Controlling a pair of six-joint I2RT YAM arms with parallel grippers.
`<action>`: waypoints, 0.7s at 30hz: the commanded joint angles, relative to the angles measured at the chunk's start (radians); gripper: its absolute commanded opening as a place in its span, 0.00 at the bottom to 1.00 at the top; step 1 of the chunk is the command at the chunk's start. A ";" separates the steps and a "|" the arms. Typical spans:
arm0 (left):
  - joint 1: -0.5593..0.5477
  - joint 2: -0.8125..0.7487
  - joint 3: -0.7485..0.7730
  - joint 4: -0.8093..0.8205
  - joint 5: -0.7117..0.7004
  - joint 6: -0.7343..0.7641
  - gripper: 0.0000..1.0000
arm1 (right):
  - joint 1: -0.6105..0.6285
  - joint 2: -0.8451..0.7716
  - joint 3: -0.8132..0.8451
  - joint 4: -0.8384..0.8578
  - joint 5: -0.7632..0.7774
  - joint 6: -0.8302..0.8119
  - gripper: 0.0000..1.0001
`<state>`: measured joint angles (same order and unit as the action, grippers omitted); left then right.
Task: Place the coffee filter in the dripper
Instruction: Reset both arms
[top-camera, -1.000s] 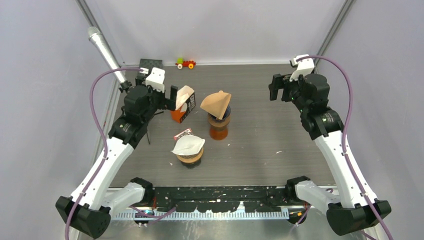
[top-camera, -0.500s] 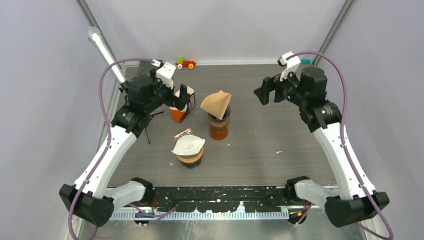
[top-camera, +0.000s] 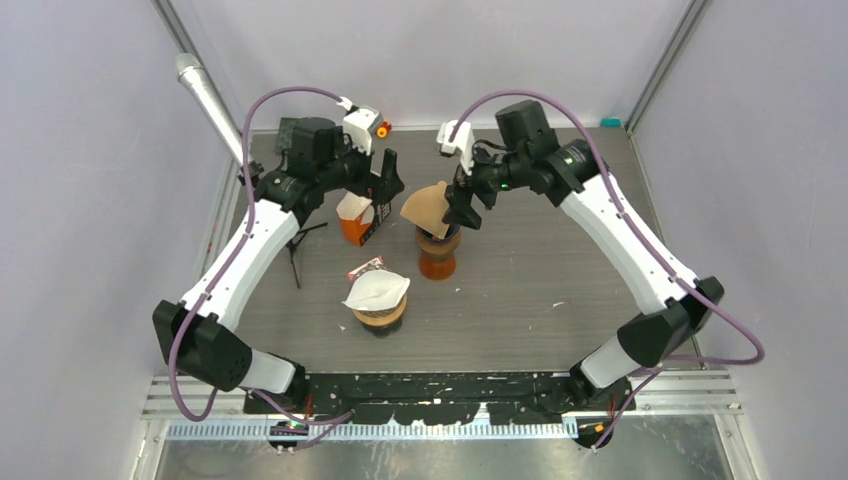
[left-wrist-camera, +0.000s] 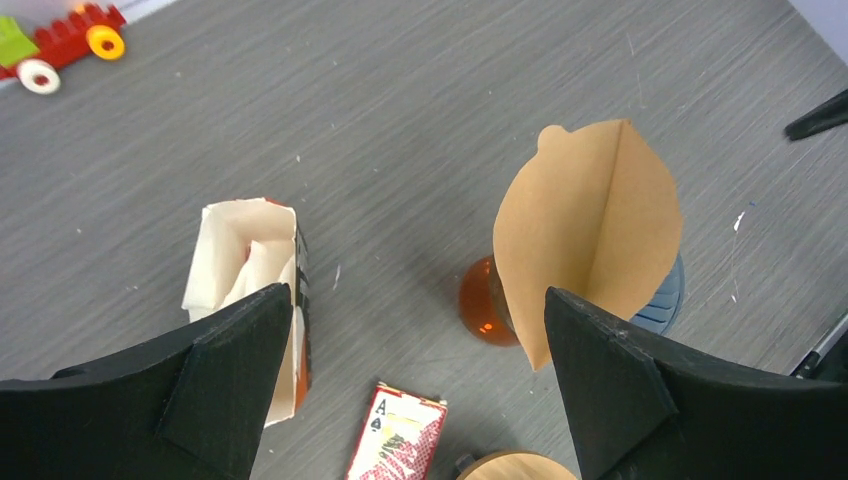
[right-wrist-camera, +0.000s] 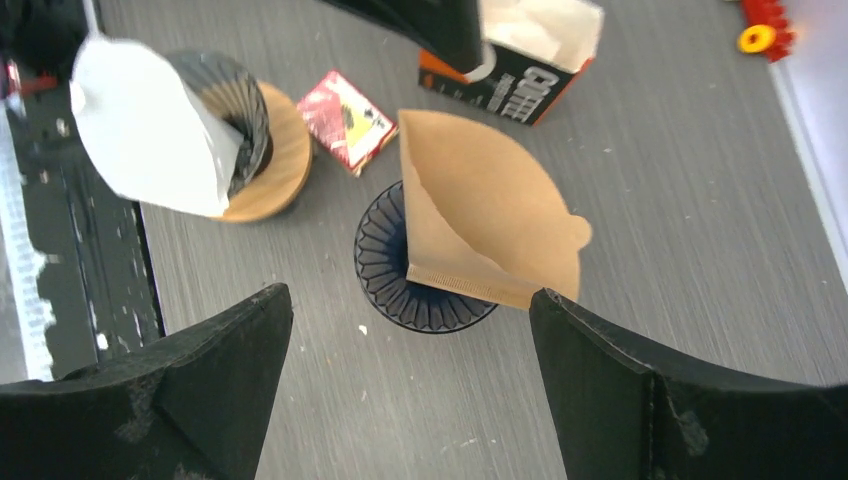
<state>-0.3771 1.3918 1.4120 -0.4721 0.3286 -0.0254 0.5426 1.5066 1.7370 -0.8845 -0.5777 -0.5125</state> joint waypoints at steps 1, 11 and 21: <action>0.003 0.019 0.057 -0.038 0.023 -0.028 1.00 | 0.035 0.079 0.103 -0.175 -0.004 -0.213 0.93; 0.003 0.046 0.053 -0.028 0.030 -0.024 1.00 | 0.134 0.220 0.177 -0.311 0.100 -0.360 0.91; -0.001 0.090 0.058 -0.021 0.058 -0.033 1.00 | 0.164 0.202 0.104 -0.279 0.140 -0.355 0.86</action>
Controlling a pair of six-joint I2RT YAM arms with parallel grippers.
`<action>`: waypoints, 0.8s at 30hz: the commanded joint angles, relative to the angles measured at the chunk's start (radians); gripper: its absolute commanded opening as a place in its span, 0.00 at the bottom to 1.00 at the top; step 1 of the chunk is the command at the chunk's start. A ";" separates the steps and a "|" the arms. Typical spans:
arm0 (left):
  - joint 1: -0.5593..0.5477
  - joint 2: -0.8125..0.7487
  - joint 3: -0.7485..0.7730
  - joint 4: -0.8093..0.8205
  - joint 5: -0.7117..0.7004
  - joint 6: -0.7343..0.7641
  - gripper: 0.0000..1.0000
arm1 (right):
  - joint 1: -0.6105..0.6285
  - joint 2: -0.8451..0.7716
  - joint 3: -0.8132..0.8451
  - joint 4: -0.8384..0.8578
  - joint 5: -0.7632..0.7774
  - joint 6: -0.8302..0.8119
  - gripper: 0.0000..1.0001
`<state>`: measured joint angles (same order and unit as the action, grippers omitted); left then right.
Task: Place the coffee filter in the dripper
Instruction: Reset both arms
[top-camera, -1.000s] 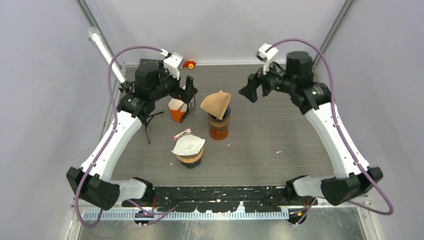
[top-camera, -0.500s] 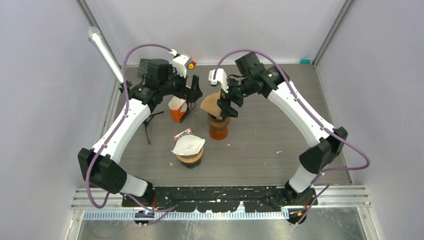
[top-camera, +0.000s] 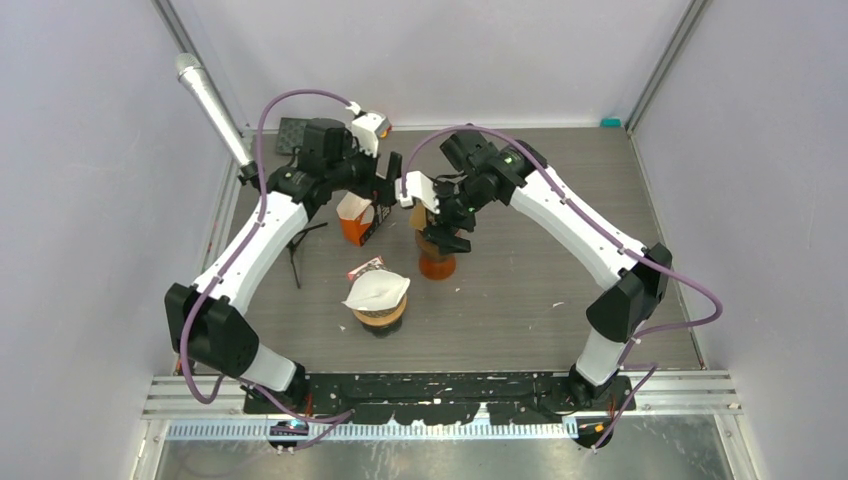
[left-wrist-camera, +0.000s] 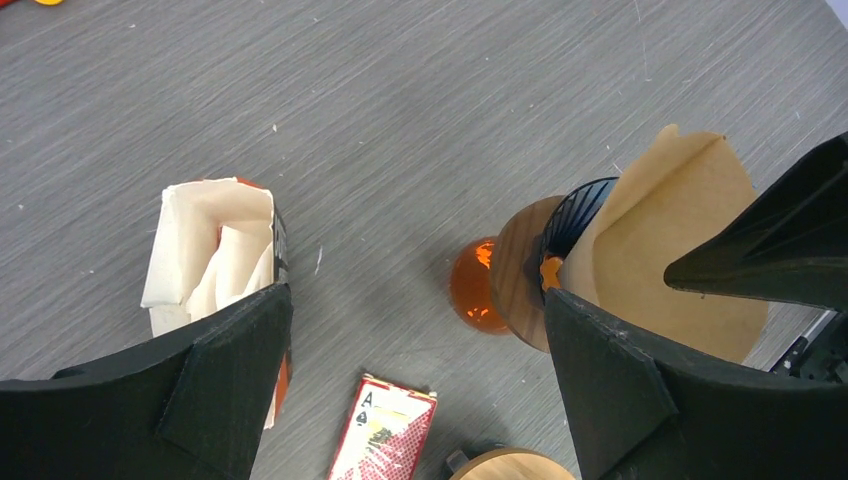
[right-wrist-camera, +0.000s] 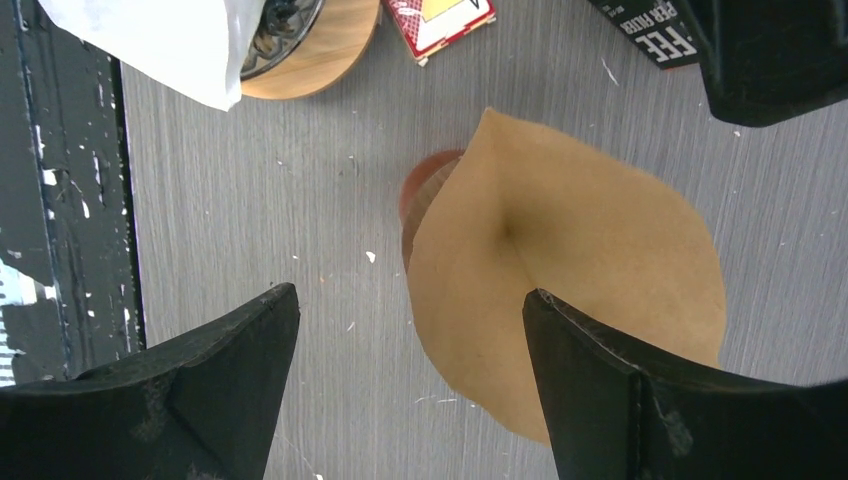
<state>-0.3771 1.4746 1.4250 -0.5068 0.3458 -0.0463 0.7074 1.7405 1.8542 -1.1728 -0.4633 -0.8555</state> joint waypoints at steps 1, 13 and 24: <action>-0.004 0.009 0.041 0.016 0.043 -0.012 1.00 | 0.000 -0.032 -0.019 0.012 0.029 -0.011 0.86; -0.020 0.007 -0.003 0.053 0.096 -0.019 1.00 | 0.009 -0.043 -0.111 0.085 0.024 0.022 0.84; -0.022 0.020 -0.010 0.054 0.000 -0.029 1.00 | 0.015 0.004 -0.140 0.119 0.029 0.022 0.84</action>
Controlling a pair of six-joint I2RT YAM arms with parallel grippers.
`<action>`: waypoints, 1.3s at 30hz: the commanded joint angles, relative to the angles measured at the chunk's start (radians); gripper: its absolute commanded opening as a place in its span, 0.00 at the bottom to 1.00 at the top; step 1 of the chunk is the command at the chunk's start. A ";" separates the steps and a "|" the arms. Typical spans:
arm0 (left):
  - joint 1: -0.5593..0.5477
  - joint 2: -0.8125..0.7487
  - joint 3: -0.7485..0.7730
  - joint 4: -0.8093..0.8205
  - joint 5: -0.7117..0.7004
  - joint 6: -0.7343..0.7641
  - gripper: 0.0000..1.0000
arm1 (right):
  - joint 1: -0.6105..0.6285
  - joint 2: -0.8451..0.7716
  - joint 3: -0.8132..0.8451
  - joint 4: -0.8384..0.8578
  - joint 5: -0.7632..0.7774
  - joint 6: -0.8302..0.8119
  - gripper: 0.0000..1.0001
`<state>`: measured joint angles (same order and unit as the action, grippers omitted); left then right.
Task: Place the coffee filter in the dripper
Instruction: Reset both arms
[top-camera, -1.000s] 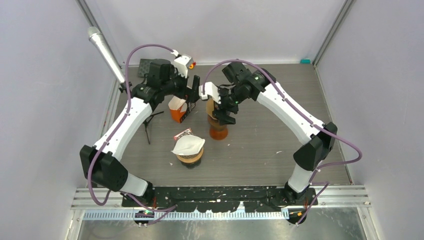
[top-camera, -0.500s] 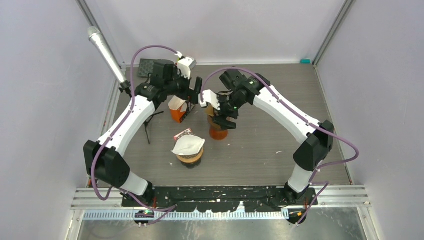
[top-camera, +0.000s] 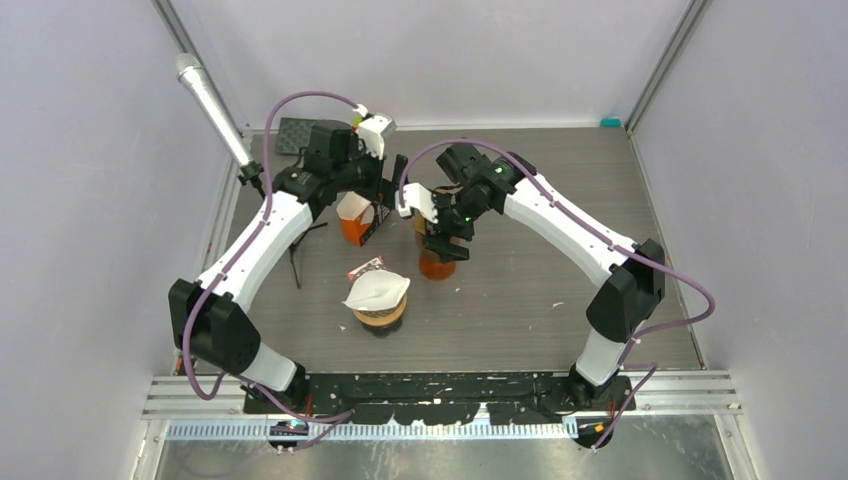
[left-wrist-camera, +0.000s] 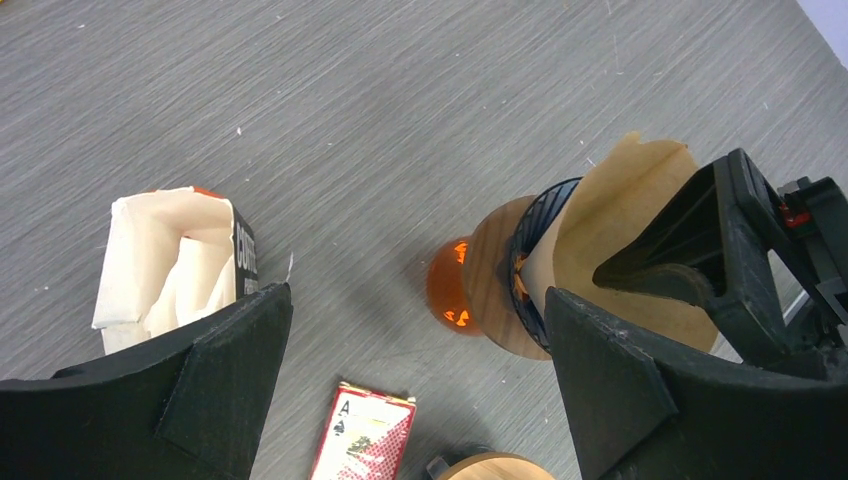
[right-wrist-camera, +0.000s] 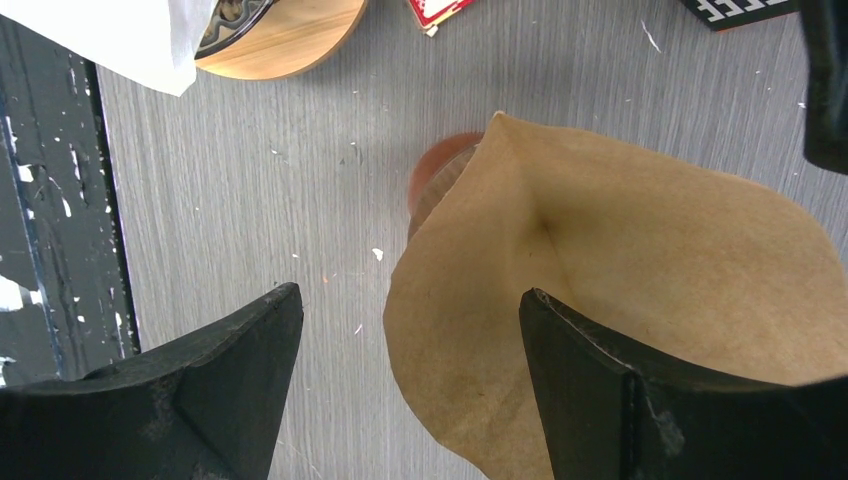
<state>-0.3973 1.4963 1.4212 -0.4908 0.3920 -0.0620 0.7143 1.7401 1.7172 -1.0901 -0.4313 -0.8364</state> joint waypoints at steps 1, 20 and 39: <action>-0.002 -0.002 -0.006 0.038 -0.053 -0.012 1.00 | 0.009 0.009 -0.006 0.035 -0.004 0.002 0.84; -0.002 -0.028 -0.015 0.033 -0.131 0.021 1.00 | 0.015 0.061 -0.018 0.044 0.013 -0.003 0.83; -0.002 -0.035 -0.001 0.015 -0.152 0.050 1.00 | 0.019 0.010 0.111 -0.022 0.010 0.044 0.90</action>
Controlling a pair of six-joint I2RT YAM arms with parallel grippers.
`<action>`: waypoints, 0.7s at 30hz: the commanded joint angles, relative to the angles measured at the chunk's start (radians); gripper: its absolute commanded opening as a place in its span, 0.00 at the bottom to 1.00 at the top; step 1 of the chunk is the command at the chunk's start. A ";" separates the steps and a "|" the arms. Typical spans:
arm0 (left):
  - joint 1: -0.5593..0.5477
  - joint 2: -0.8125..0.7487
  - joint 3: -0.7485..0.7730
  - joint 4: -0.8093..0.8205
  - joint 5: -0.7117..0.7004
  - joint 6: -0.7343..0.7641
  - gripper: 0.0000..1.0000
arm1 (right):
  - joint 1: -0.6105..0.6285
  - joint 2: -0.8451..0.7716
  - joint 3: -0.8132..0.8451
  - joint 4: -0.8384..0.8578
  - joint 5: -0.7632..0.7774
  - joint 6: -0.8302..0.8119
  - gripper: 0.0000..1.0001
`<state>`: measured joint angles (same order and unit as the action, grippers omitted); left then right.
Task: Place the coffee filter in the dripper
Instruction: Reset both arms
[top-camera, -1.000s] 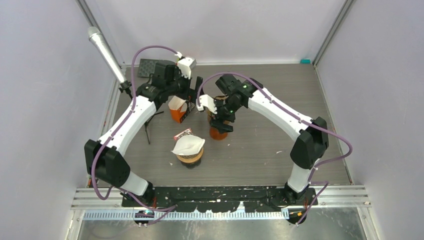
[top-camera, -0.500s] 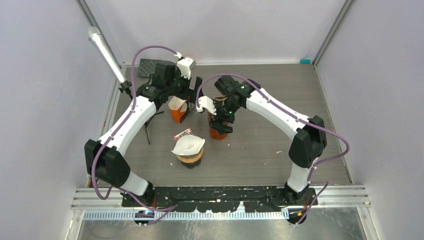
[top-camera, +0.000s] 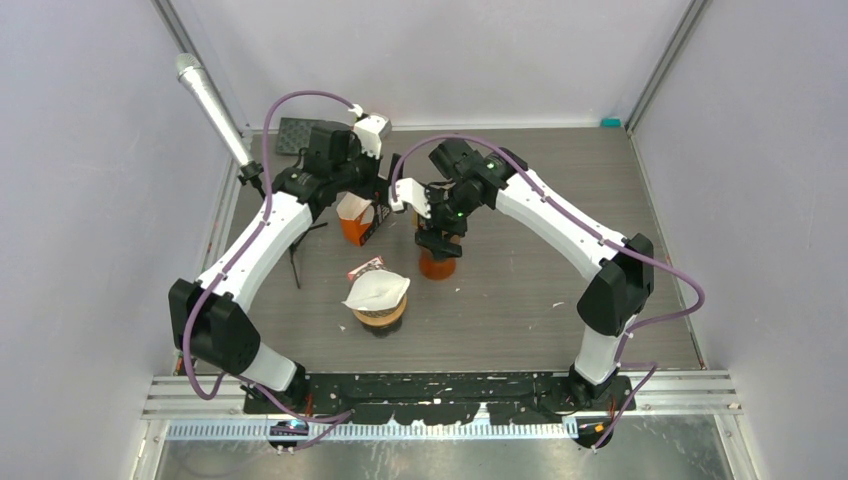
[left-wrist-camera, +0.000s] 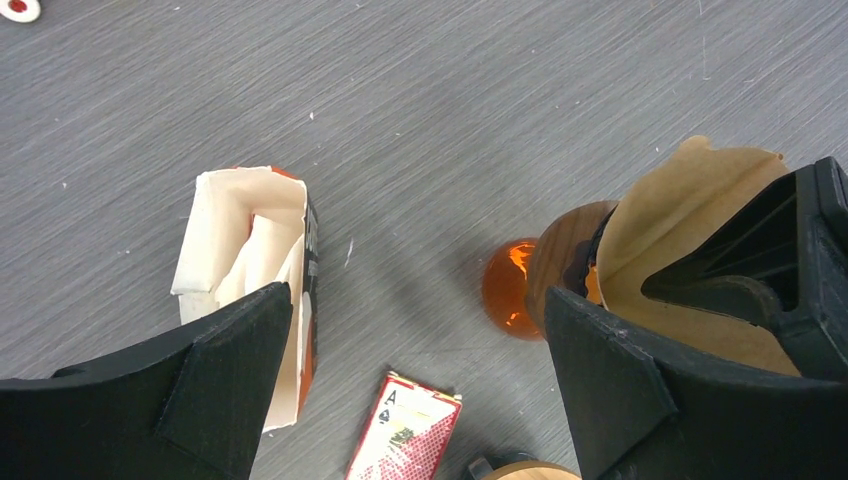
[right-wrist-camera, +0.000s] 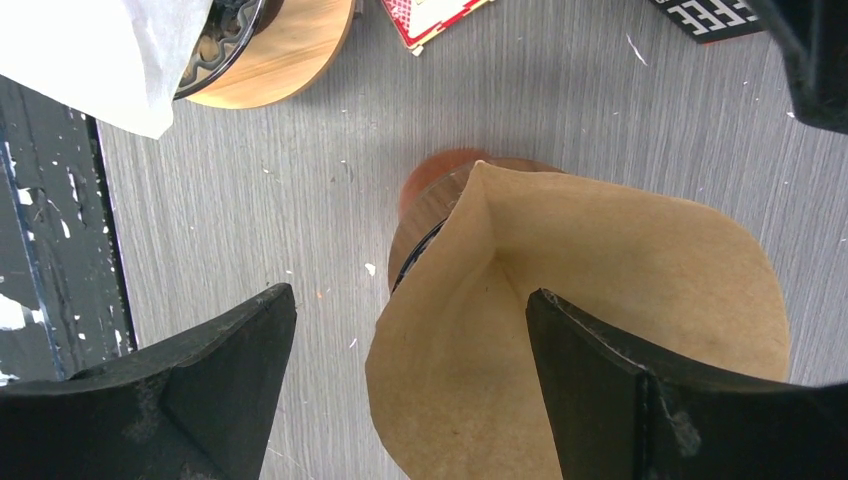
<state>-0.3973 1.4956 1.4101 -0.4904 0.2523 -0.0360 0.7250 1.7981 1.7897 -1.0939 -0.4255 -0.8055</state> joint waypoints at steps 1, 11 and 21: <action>-0.002 -0.036 0.010 0.015 -0.015 0.026 1.00 | 0.009 -0.052 0.041 -0.019 0.006 0.016 0.90; -0.002 -0.054 0.031 0.002 -0.059 0.031 1.00 | 0.011 -0.158 0.098 -0.020 0.025 0.098 0.92; 0.052 -0.153 -0.043 0.065 -0.116 0.047 1.00 | -0.095 -0.414 -0.144 0.319 0.286 0.424 0.94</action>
<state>-0.3828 1.4258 1.4071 -0.4885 0.1684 0.0090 0.7113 1.4746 1.7370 -0.9779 -0.2874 -0.5827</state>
